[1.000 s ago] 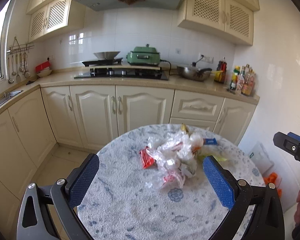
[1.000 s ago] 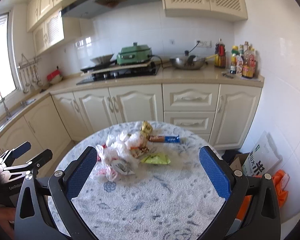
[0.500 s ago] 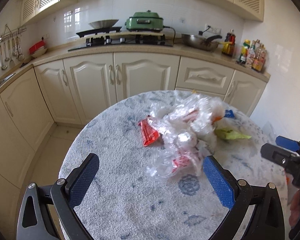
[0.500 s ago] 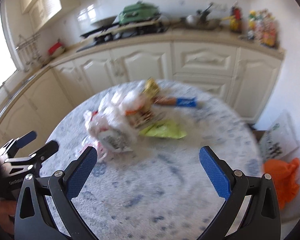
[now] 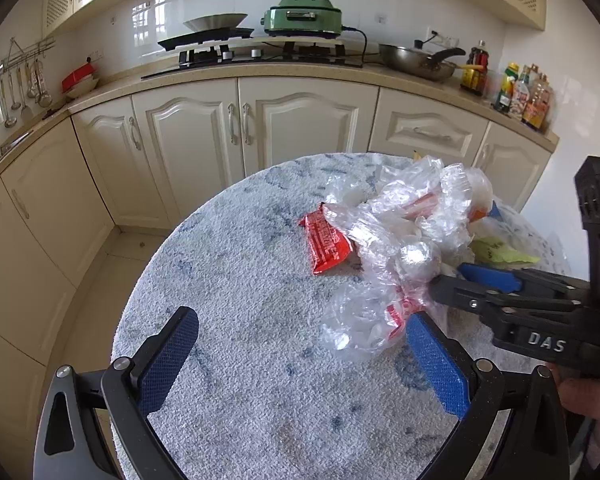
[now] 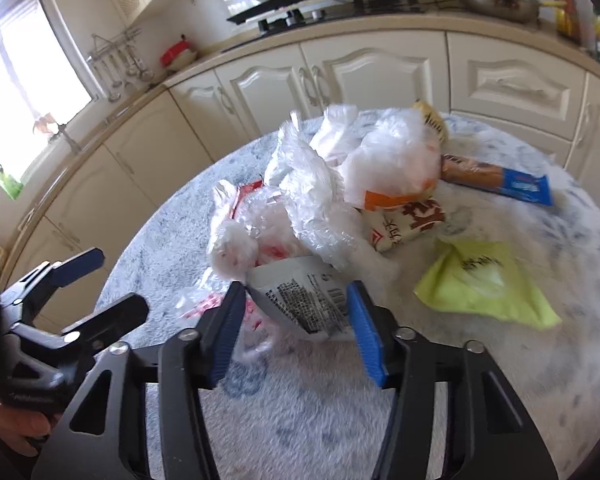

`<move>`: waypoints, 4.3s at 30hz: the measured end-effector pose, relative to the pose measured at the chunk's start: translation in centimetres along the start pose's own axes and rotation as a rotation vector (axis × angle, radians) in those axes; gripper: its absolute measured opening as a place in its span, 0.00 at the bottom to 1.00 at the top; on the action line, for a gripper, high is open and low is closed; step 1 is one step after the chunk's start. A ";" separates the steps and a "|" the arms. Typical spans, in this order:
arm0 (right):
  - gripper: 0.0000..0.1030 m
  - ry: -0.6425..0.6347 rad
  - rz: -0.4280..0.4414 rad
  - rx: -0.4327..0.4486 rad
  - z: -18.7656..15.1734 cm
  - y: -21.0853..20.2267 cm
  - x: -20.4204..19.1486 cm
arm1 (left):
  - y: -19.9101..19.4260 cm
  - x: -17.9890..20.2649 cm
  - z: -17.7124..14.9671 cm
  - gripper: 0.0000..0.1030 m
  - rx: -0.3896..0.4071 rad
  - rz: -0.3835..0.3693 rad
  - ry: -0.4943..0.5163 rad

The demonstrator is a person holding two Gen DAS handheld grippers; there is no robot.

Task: Collect trash
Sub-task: 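Grasp the white printed packet with the right tool while the left tool grasps the plastic bag bundle, then lift both held items off the table and carry them toward the light-blue bin, then open both tools over the light-blue bin to drop the bundle and packet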

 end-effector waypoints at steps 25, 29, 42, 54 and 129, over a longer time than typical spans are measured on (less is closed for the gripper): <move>0.52 -0.043 -0.167 -0.020 -0.7 -1.0 4.2 | 10.2 3.6 0.3 0.57 -0.099 -0.172 -0.052; 0.57 -0.057 -0.135 -0.011 -0.5 -0.1 3.7 | 10.7 2.6 0.6 0.34 -0.102 -0.220 -0.087; 0.18 -0.016 -0.103 0.030 -3.5 -3.5 1.3 | 6.5 0.5 -1.7 0.30 -0.057 -0.176 -0.039; 0.18 0.038 -0.162 0.152 -4.3 -13.1 0.5 | -4.5 3.1 -3.9 0.30 0.065 -0.219 0.034; 1.00 0.921 -0.799 0.247 -32.0 -40.6 32.8 | -4.6 51.3 -14.2 0.99 -0.226 -0.733 0.673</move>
Point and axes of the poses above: each gripper's, at about its wrist camera, not at the fingertips, and y roughly the way its jaws point, x to its right, z to its top, the point moved 7 cm from there along y, roughly the way its jaws point, and after that the axes turned 9 degrees about x, right-handed, at the moved point
